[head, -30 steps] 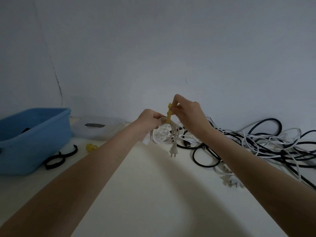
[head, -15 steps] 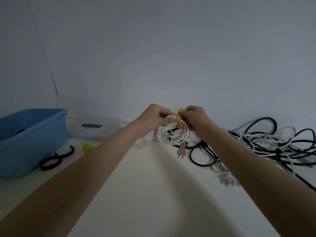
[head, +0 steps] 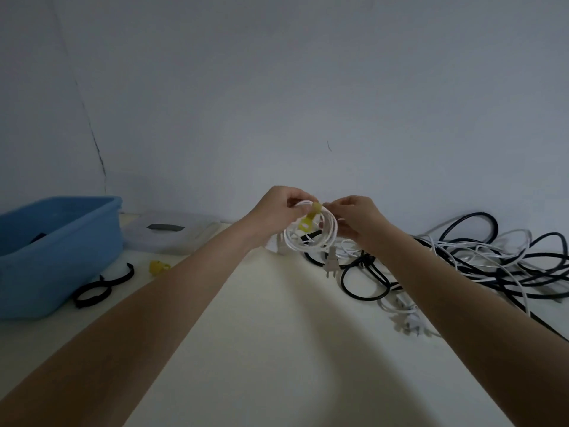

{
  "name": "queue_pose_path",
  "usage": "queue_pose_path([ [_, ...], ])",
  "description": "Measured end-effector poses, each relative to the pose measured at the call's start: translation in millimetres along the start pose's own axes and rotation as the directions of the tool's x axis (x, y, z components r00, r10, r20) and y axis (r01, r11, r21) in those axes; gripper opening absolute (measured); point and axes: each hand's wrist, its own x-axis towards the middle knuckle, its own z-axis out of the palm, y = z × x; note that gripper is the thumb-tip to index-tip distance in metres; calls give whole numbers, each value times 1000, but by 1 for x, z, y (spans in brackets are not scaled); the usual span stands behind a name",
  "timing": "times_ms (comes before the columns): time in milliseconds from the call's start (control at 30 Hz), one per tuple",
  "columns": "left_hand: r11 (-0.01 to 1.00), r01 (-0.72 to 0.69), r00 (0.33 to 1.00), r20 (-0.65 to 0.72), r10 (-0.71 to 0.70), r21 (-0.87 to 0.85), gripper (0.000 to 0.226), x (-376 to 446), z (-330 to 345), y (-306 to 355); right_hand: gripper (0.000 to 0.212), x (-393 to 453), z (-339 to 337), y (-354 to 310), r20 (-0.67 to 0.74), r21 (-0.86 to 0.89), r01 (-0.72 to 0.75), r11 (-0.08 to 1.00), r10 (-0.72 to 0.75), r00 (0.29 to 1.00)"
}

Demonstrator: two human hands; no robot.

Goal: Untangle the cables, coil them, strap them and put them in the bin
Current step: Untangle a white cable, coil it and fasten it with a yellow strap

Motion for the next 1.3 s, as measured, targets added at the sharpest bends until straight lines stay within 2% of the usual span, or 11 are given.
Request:
queue_pose_path([
  [167, 995, 101, 986, -130, -102, -19, 13, 7, -9, -3, 24, -1, 5, -5, 53, -291, 312, 904, -310, 949],
  [233, 987, 137, 975, -164, -150, -88, 17, 8, -10, -4, 34, -5, 8, -6, 178, -519, 490, 700, -472, 864],
  [333, 974, 171, 965, -172, -196, -148, 20, 7, -9, -5, 52, -6, 15, -1, 381, -706, 604, 371, -520, 764],
  [433, 969, 183, 960, -181, -212, -167, 18, 7, -10, -6, 36, -5, 23, 6, 389, -699, 660, 275, -628, 674],
  [533, 971, 188, 962, -169, -212, -150, 12, 5, -12, -6, 10, -3, 27, 3, 228, -613, 665, 428, -710, 667],
  [700, 984, 168, 979, -109, -173, -55, 16, 0, -17, -5, 14, -3, 29, -2, 135, -276, 440, 855, -419, 898],
  [800, 986, 167, 981, -98, -167, -14, 18, -4, -20, -8, 18, -3, 36, -3, 107, -63, 283, 957, -275, 955],
  [900, 986, 164, 982, -100, -159, 41, 22, -9, -30, -9, 20, 4, 49, -9, 69, -3, 224, 975, -223, 972],
  [1133, 978, 204, 949, -253, -189, 34, 32, -25, -81, -22, 10, 6, 110, -23, 257, -441, 535, 720, -470, 844],
  [1233, 975, 223, 912, -348, -217, -24, 32, -36, -112, -32, 18, 8, 146, -27, 406, -497, 609, 618, -455, 793],
  [1300, 973, 229, 885, -407, -226, -43, 26, -44, -134, -39, 15, 10, 172, -31, 426, -463, 593, 659, -422, 800],
])
